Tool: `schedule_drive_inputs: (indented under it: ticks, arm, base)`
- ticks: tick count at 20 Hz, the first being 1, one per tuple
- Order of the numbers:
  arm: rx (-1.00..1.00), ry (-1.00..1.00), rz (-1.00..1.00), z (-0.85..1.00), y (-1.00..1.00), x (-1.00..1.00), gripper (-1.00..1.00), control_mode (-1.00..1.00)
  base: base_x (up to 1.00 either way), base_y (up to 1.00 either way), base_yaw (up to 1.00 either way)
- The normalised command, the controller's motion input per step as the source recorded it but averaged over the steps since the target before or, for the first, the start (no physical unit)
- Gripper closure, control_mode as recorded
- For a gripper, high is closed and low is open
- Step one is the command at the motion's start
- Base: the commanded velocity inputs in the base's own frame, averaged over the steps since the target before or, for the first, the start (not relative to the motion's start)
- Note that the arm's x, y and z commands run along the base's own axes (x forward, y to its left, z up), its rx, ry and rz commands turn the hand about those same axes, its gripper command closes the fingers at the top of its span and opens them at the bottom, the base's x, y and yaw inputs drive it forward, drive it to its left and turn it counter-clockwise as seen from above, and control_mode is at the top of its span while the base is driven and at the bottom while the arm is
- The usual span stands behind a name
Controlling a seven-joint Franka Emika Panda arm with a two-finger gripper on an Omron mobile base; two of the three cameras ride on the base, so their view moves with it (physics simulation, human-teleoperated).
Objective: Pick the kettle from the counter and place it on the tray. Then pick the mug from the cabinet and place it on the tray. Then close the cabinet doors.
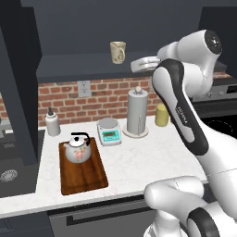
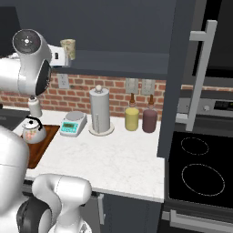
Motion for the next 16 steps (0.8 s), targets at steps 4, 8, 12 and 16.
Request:
schedule_drive_inputs:
  ticks: [4,8,12,16]
  arm:
    - [0.00,0.09,0.00,0.00,0.00,0.46,-1.00,-1.00]
    - [0.00,0.01,0.00,0.00,0.00,0.38,-1.00,-1.00]
    - [0.00,0.00,0.00,0.00,0.00,0.33,-1.00,-1.00]
    - [0.00,0.00,0.00,0.00,0.00,0.35,-1.00,-1.00]
  base:
    - [0.00,0.00,0.00]
    - [0.00,0.00,0.00]
    - [0.00,0.00,0.00]
    - [0.00,0.00,0.00]
